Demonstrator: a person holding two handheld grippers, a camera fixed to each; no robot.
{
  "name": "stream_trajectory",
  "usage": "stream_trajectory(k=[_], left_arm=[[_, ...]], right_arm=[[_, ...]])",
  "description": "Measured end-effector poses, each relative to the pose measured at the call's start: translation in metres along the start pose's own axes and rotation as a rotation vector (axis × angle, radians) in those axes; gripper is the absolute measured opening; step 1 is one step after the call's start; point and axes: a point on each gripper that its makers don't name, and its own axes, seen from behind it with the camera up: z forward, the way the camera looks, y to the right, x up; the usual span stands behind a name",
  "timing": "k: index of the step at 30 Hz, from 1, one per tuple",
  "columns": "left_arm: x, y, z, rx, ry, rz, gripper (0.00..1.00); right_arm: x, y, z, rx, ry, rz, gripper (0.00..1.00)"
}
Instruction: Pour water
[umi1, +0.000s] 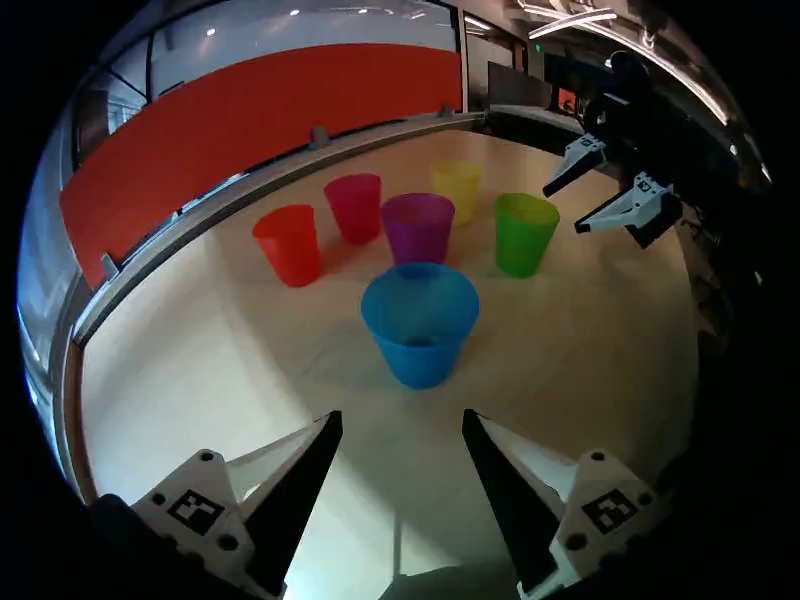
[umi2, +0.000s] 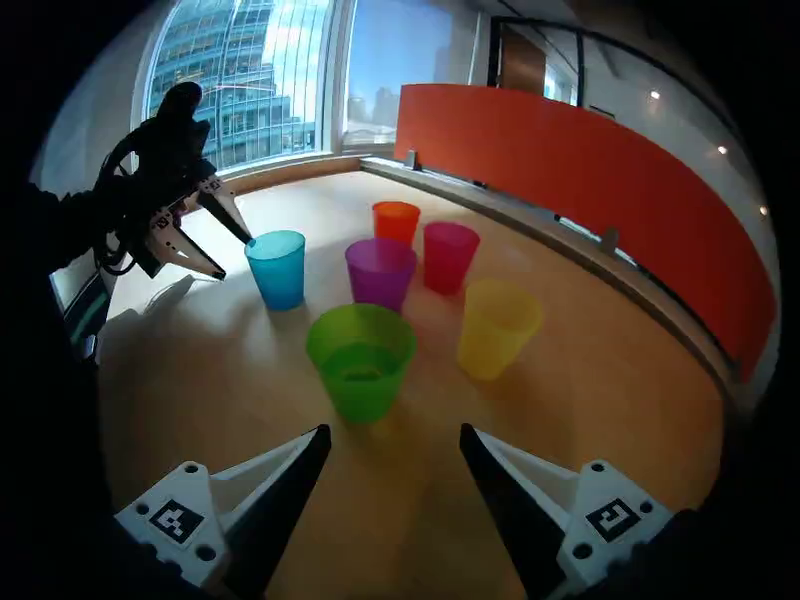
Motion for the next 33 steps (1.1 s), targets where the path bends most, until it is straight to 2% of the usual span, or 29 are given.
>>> stream_trajectory(k=[9,14,20,27,33], left_arm=[[0.002,-0.014,-0.009,0.073,0.053,-0.066,0.89],[0.004,-0.029,-0.018,0.144,0.092,-0.097,0.89],[0.004,-0.046,-0.028,0.223,0.139,-0.132,0.89],[0.011,-0.061,-0.038,0.315,0.202,-0.163,0.89],[0.017,-0.072,-0.045,0.395,0.266,-0.205,0.89]], right_arm=[[-0.001,0.018,-0.016,-0.067,0.033,0.053,1.0],[0.007,0.034,-0.027,-0.13,0.077,0.112,1.0],[0.013,0.053,-0.039,-0.226,0.127,0.141,1.0],[0.015,0.069,-0.043,-0.334,0.174,0.176,1.0],[0.028,0.078,-0.051,-0.415,0.241,0.223,1.0]])
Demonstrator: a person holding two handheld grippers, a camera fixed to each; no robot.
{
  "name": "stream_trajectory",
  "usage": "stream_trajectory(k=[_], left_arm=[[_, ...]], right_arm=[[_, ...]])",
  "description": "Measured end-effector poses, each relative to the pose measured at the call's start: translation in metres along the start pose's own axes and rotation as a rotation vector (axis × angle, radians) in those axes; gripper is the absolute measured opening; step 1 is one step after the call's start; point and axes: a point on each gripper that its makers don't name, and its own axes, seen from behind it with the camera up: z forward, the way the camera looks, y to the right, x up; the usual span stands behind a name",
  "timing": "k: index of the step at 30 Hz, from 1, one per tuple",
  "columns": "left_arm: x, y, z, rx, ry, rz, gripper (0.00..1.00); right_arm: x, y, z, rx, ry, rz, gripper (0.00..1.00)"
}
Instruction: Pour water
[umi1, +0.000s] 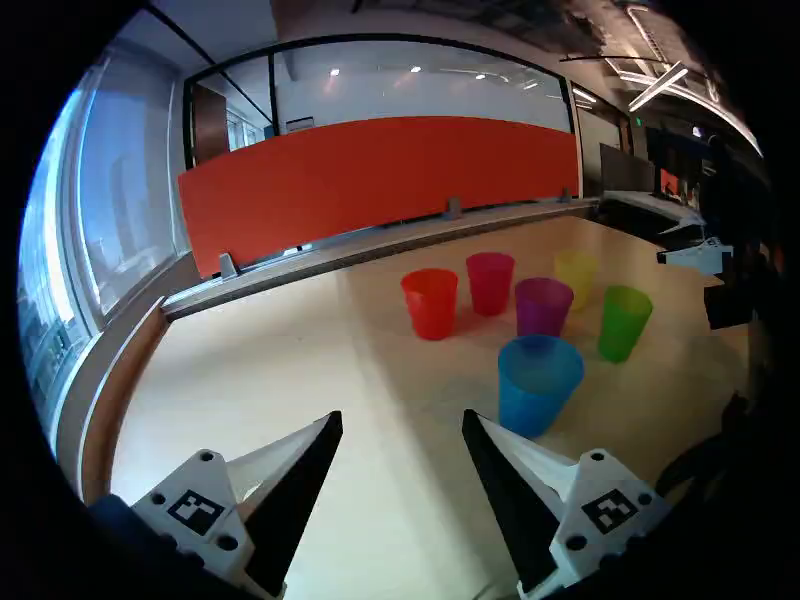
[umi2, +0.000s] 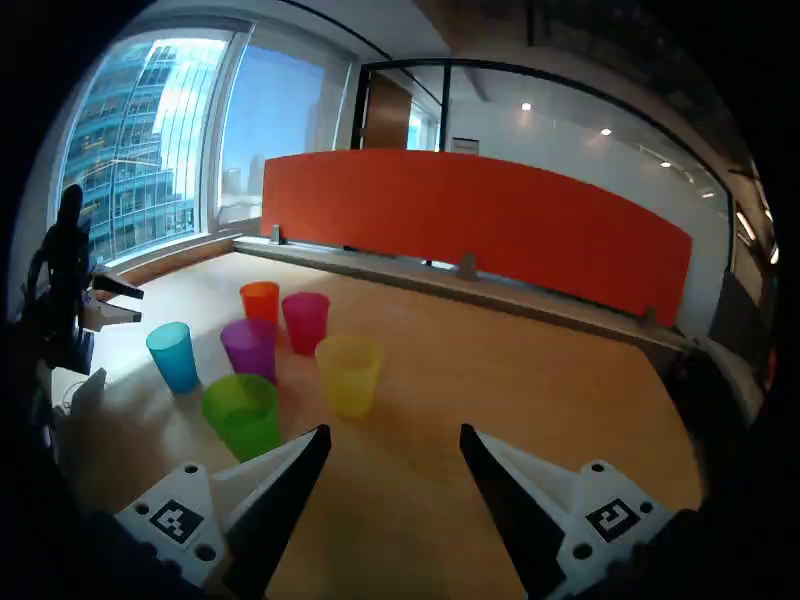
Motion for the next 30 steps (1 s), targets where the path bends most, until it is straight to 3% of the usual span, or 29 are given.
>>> stream_trajectory(k=[14,22,30], left_arm=[[0.026,-0.022,-0.014,0.151,0.161,-0.14,0.88],[0.04,-0.036,-0.026,0.236,0.23,-0.179,0.88],[0.054,-0.036,-0.034,0.265,0.282,-0.198,0.89]], right_arm=[[0.027,0.021,-0.007,-0.169,0.136,0.103,1.0],[0.05,0.035,-0.018,-0.271,0.231,0.136,1.0],[0.064,0.035,-0.026,-0.313,0.289,0.143,1.0]])
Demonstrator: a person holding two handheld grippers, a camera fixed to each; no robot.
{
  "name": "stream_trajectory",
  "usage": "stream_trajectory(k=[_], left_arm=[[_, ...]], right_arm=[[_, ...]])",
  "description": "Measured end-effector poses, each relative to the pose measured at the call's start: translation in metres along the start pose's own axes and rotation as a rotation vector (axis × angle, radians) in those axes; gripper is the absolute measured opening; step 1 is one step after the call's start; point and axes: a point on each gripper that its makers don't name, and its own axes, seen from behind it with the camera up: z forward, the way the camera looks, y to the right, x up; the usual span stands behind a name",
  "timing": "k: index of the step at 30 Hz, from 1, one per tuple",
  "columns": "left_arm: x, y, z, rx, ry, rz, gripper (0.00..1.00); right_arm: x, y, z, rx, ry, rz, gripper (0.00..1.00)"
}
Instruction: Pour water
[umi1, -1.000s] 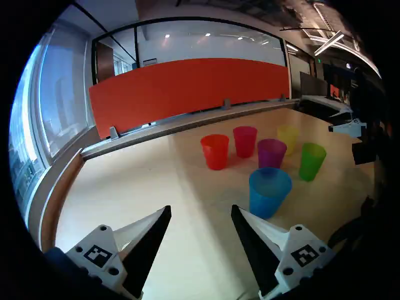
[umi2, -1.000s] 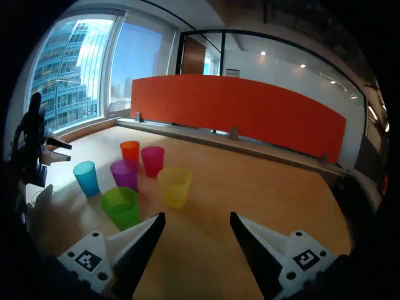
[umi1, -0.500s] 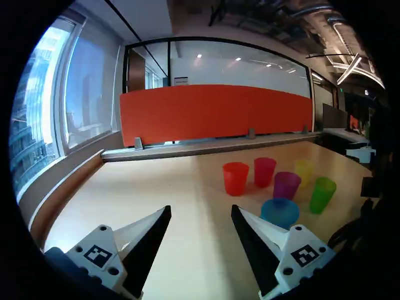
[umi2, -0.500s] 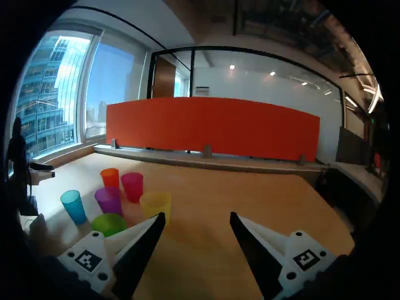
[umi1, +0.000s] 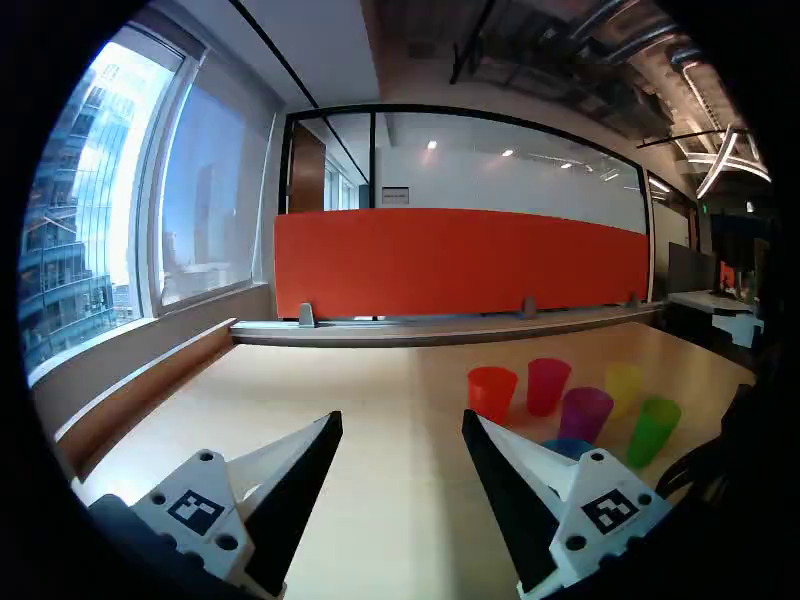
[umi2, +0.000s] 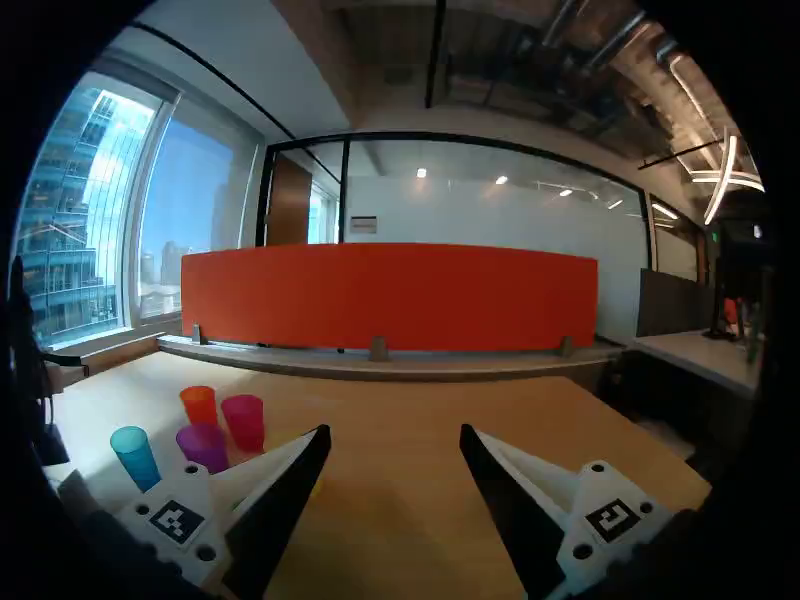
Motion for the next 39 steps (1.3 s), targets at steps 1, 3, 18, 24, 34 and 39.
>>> stream_trajectory(k=[1,3,18,24,34,39], left_arm=[[0.003,0.0,0.0,0.005,0.008,0.003,0.89],[0.008,0.0,-0.001,0.015,0.023,0.01,0.88],[0.026,-0.001,-0.007,0.094,0.133,0.071,0.88],[0.016,-0.001,-0.006,0.107,0.141,0.075,0.88],[0.0,-0.003,-0.003,0.108,0.155,0.05,0.89],[-0.007,-0.003,0.0,0.102,0.153,0.04,0.88]], right_arm=[[0.003,0.0,-0.001,-0.004,0.009,-0.001,1.0],[0.007,0.001,-0.001,-0.009,0.022,-0.002,1.0],[0.027,0.008,-0.01,-0.024,0.077,0.03,1.0],[0.035,0.005,-0.015,-0.018,0.101,0.068,1.0],[0.031,0.009,-0.018,-0.034,0.091,0.068,1.0],[0.027,0.011,-0.018,-0.042,0.086,0.079,1.0]])
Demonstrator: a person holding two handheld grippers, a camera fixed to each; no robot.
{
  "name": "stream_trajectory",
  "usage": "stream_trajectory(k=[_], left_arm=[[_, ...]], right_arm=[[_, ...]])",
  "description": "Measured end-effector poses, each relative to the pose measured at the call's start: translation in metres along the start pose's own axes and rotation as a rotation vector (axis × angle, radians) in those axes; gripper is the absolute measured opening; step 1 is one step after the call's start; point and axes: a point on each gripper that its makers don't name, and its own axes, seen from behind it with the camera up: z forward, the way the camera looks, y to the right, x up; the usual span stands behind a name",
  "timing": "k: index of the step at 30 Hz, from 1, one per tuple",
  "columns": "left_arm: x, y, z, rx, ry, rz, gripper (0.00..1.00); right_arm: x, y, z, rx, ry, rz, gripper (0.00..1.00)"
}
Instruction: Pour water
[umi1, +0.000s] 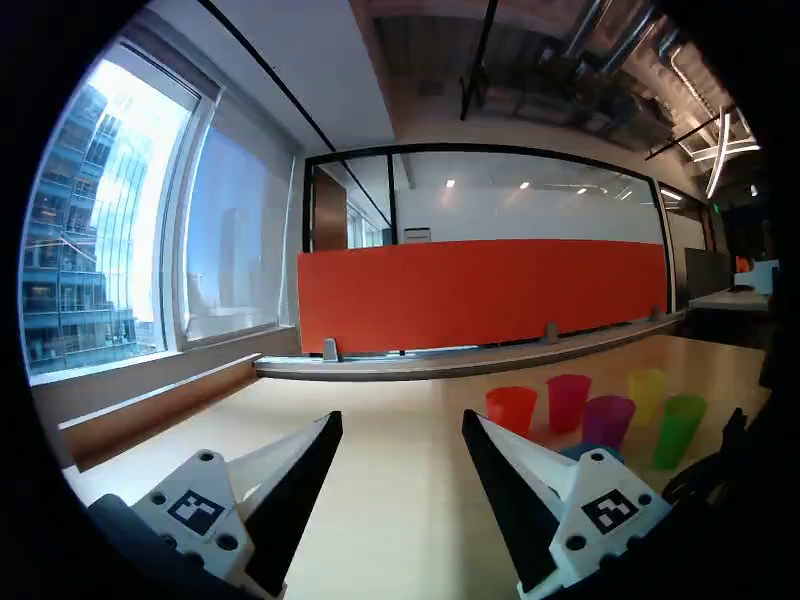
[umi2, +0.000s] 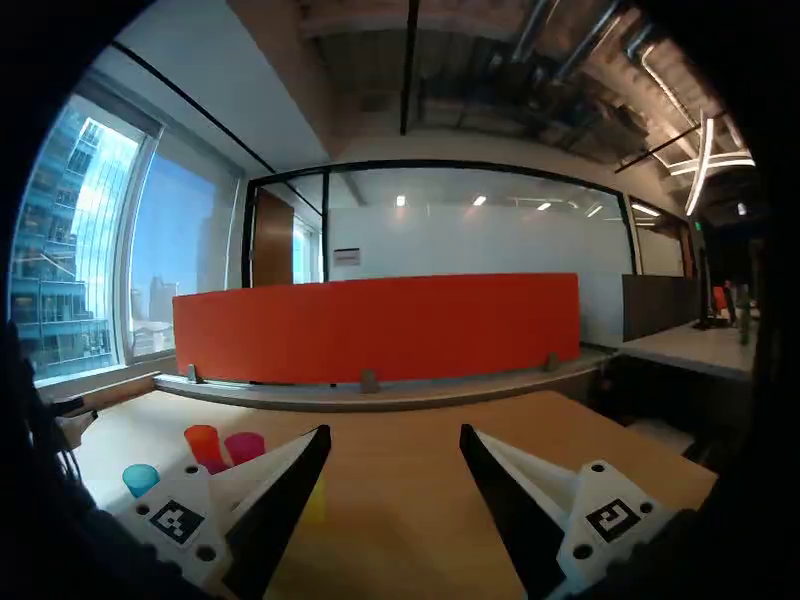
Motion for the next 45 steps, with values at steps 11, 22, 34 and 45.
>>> stream_trajectory(k=[11,22,34,45], left_arm=[[-0.017,-0.003,0.003,0.0,-0.017,-0.004,0.88],[-0.02,-0.002,0.004,-0.009,-0.013,-0.028,0.88],[-0.02,-0.004,0.003,-0.017,-0.013,-0.053,0.88],[-0.02,-0.004,0.003,-0.017,-0.014,-0.052,0.88]], right_arm=[[-0.001,0.006,-0.003,-0.017,0.0,0.013,0.99],[0.002,0.003,-0.001,-0.016,0.002,0.008,0.99],[0.003,0.002,-0.003,-0.011,0.005,0.01,0.99],[0.001,0.001,-0.005,-0.001,0.011,-0.009,0.99]])
